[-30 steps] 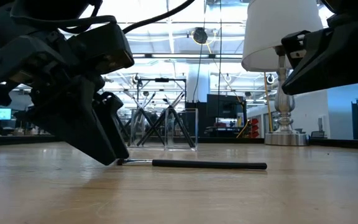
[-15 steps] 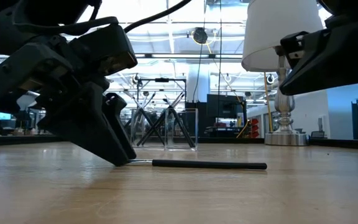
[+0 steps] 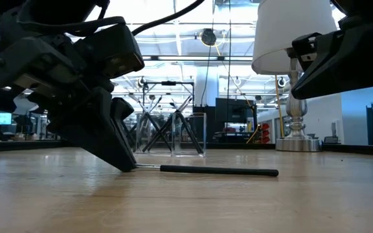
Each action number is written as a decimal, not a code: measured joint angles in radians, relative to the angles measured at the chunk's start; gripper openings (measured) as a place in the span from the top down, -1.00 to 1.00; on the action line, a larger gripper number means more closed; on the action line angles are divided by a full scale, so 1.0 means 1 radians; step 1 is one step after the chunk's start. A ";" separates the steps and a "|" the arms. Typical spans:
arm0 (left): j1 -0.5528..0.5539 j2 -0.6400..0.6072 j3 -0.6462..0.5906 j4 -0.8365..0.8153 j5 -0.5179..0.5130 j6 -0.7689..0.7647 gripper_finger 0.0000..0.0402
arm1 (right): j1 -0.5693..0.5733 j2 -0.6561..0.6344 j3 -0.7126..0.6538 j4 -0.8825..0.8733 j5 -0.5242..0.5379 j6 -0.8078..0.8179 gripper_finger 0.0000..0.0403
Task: Pick & Place Makeup Supplies
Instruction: Put the makeup brush into the transparent organizer
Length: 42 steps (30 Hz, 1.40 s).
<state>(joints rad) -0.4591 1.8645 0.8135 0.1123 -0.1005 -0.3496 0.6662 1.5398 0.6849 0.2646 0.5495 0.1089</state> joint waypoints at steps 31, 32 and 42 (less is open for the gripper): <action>-0.072 0.005 1.030 -1.687 -0.566 0.191 1.00 | 0.001 0.000 0.000 0.015 0.000 0.003 1.00; -0.064 0.003 1.043 -1.694 -0.578 0.209 1.00 | 0.000 0.000 0.000 0.015 0.000 0.003 1.00; 0.045 -0.011 1.081 -1.682 -0.672 0.536 1.00 | -0.012 0.000 0.000 0.022 0.000 0.002 1.00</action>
<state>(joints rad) -0.4137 1.8533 1.8942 -1.5694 -0.7722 0.1868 0.6539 1.5402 0.6849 0.2863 0.5495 0.1112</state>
